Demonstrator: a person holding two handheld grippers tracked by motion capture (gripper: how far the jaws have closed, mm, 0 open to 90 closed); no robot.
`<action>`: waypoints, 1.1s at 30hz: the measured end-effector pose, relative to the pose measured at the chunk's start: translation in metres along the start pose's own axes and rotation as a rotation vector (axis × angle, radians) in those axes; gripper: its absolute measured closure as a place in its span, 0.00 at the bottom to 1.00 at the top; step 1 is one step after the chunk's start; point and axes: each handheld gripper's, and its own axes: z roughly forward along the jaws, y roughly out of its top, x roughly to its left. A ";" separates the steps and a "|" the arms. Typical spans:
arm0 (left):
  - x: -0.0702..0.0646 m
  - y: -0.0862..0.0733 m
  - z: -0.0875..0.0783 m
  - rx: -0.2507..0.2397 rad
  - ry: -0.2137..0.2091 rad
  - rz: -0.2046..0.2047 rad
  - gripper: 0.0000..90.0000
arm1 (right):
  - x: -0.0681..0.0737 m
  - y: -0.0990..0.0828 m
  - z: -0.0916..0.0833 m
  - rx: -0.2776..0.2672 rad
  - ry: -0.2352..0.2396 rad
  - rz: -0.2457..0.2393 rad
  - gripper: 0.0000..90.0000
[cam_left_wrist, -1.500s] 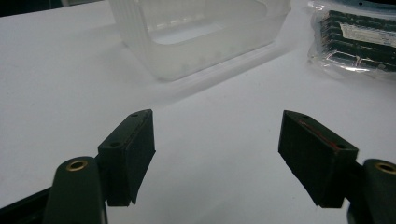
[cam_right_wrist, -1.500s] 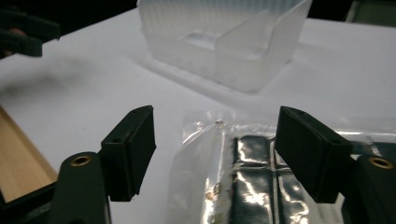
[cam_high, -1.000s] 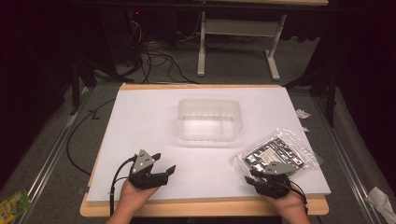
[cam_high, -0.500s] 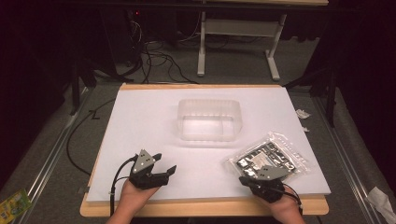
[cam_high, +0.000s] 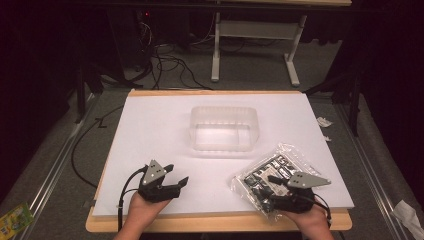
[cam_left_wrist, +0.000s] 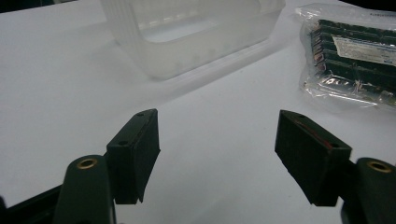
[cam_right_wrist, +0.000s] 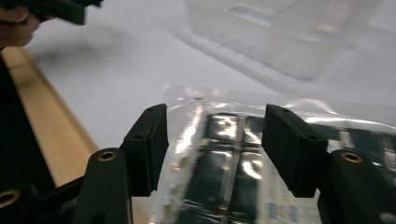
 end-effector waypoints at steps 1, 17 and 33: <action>0.000 0.000 0.000 0.003 0.000 0.004 0.36 | -0.006 0.000 -0.003 -0.011 -0.020 0.012 0.45; 0.006 -0.002 -0.004 -0.014 0.058 -0.008 0.50 | -0.087 -0.030 -0.048 -0.037 -0.321 0.218 0.30; 0.007 -0.001 0.001 0.062 0.039 -0.018 0.31 | -0.120 -0.061 -0.059 -0.025 -0.418 0.408 0.35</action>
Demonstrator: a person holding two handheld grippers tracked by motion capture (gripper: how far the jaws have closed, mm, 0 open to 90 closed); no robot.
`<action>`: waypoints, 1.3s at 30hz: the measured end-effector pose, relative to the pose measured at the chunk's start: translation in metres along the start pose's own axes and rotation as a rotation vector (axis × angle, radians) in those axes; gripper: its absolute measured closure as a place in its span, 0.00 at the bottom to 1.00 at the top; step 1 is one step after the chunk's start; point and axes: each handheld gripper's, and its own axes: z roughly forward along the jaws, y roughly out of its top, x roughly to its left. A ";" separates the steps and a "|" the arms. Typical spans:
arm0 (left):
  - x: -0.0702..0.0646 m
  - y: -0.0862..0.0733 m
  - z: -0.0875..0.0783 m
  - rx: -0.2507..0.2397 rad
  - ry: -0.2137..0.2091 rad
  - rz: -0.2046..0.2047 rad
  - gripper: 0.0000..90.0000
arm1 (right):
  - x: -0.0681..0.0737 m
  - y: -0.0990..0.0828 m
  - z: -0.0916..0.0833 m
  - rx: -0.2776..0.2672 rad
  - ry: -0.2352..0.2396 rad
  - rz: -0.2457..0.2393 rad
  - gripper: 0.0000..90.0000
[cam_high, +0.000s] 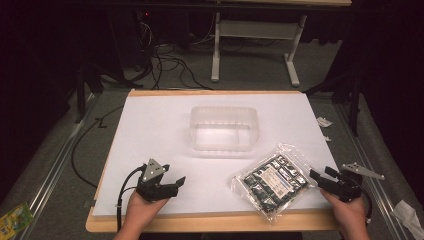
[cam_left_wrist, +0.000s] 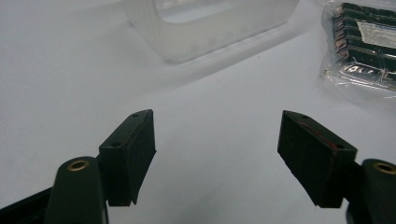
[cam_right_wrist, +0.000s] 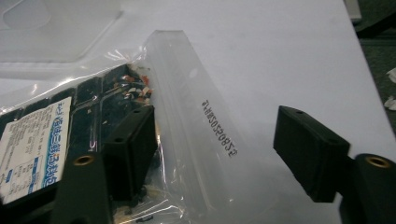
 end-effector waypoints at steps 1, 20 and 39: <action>0.000 0.000 0.000 0.002 -0.002 0.004 0.31 | -0.001 -0.001 0.001 0.004 0.011 0.001 0.37; -0.003 -0.003 0.000 -0.013 -0.019 0.010 0.37 | -0.013 -0.006 -0.002 0.041 0.131 0.110 0.96; -0.008 -0.002 0.000 -0.062 -0.079 -0.006 0.44 | 0.023 0.020 -0.036 -0.117 0.120 -0.050 1.00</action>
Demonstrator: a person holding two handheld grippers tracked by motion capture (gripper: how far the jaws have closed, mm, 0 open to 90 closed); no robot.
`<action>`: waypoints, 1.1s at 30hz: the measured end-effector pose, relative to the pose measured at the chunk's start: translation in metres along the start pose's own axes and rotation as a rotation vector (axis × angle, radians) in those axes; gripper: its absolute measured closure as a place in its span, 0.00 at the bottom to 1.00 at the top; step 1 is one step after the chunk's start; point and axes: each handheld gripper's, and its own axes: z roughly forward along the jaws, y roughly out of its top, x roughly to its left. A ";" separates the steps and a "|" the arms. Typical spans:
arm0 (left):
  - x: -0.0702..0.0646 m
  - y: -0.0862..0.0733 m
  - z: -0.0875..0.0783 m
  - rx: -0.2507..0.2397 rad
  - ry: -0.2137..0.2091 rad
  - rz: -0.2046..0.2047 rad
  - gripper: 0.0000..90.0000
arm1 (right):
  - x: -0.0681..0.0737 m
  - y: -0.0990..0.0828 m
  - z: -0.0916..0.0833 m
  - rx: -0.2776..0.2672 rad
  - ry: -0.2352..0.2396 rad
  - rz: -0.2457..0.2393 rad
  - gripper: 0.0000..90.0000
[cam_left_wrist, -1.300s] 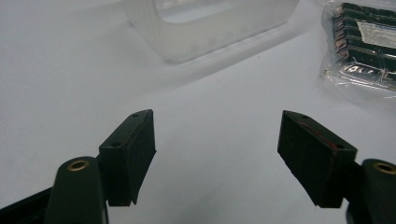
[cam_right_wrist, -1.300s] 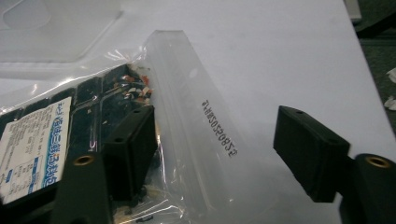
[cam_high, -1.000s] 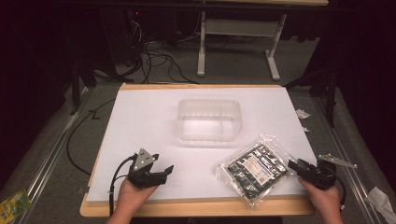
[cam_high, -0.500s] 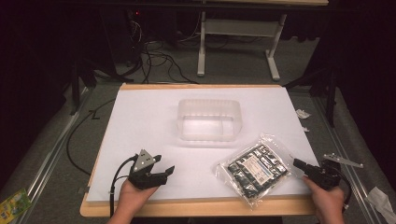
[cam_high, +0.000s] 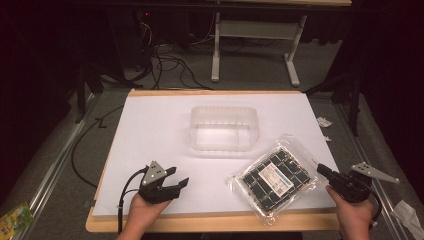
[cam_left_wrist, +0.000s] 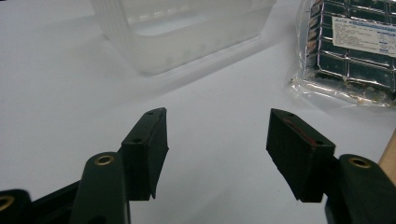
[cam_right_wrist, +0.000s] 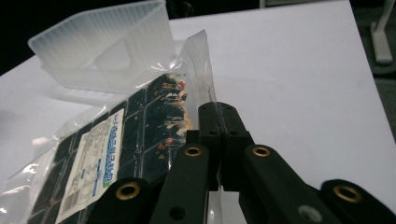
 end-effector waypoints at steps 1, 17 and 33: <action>0.000 0.000 0.000 -0.002 -0.004 -0.004 0.44 | 0.003 0.002 -0.002 -0.011 0.002 -0.011 1.00; -0.018 0.010 0.014 -0.001 -0.027 0.009 0.47 | 0.049 0.036 -0.010 -0.136 0.054 -0.208 1.00; -0.034 0.028 0.032 -0.043 -0.020 -0.012 0.52 | 0.098 0.066 0.011 -0.202 0.155 -0.329 1.00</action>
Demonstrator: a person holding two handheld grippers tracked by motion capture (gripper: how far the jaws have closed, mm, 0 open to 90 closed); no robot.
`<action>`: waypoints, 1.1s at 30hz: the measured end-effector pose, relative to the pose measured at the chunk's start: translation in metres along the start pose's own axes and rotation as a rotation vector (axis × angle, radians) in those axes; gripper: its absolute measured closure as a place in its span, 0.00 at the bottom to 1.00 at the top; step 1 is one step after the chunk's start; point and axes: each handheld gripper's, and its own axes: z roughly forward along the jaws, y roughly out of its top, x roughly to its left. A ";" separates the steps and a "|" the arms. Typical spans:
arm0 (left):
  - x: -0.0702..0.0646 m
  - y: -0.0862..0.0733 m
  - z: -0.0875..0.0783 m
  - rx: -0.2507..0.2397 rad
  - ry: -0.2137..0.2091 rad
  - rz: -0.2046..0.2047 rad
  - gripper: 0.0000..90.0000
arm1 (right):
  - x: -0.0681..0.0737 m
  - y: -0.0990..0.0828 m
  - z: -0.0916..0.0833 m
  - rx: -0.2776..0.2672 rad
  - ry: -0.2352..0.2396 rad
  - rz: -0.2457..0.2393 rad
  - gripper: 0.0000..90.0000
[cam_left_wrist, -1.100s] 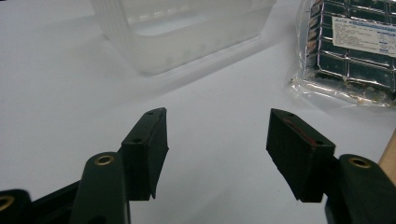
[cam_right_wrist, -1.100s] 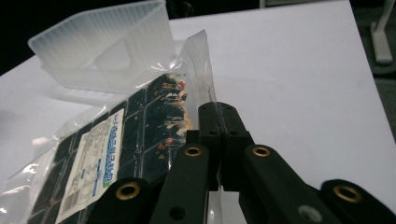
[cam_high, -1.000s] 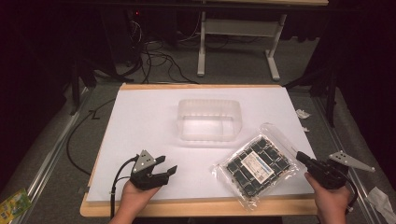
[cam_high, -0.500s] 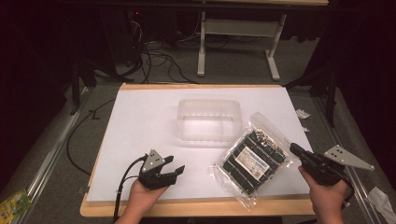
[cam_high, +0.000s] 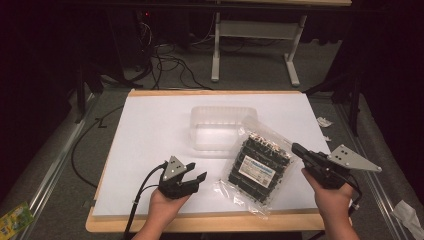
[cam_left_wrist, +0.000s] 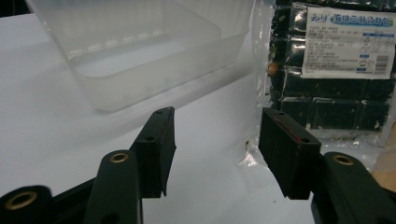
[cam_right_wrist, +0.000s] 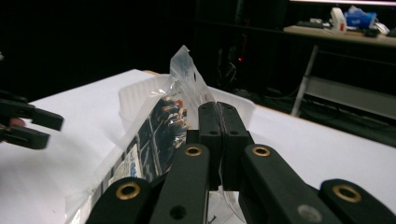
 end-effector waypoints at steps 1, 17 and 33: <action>-0.001 0.002 0.002 -0.007 -0.002 -0.002 0.53 | 0.003 0.003 0.003 -0.006 0.004 -0.006 1.00; -0.016 0.034 0.019 -0.076 -0.028 0.035 0.59 | 0.037 0.031 0.022 -0.081 0.083 -0.101 1.00; -0.015 0.054 0.024 -0.121 -0.051 0.065 0.71 | 0.051 0.034 0.017 -0.104 0.099 -0.124 1.00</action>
